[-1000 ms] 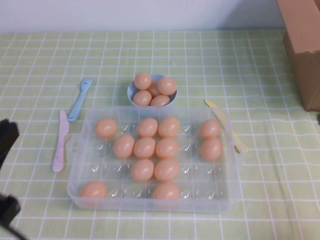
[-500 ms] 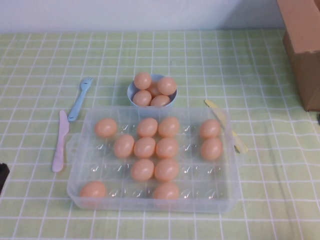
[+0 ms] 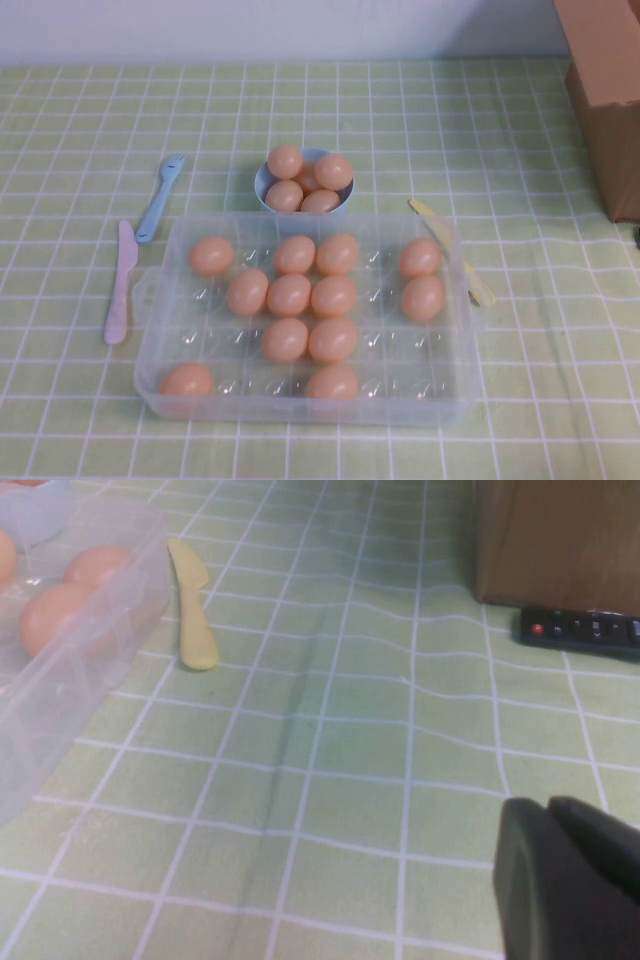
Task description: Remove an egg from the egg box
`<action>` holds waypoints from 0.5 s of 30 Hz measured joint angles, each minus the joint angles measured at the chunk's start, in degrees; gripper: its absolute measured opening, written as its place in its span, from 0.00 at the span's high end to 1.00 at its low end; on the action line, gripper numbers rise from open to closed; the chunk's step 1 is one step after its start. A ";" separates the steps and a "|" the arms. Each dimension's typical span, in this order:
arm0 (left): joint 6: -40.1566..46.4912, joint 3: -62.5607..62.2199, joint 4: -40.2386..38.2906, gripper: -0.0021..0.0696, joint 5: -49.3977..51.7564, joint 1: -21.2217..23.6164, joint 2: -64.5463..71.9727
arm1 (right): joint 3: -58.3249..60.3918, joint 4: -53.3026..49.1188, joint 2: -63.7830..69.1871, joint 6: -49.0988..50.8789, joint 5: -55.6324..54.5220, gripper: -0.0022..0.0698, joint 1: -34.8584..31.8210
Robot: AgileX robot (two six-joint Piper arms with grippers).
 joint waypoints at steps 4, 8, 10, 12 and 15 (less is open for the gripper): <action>0.00 0.00 0.29 0.98 9.06 0.00 0.00 | 0.00 0.00 0.00 0.00 0.00 0.99 0.00; 0.00 0.14 1.27 0.98 18.97 0.00 0.00 | 0.00 0.00 0.00 0.00 0.00 0.99 0.00; 0.00 0.14 1.42 0.98 20.60 0.00 0.00 | 0.00 0.00 0.00 0.00 0.00 0.99 0.00; 0.00 0.14 1.56 0.98 20.91 0.00 0.00 | 0.00 0.00 0.00 0.00 0.00 0.99 0.00; 0.00 0.14 1.56 0.98 20.94 0.00 0.00 | 0.00 0.00 0.00 0.00 0.00 0.99 0.00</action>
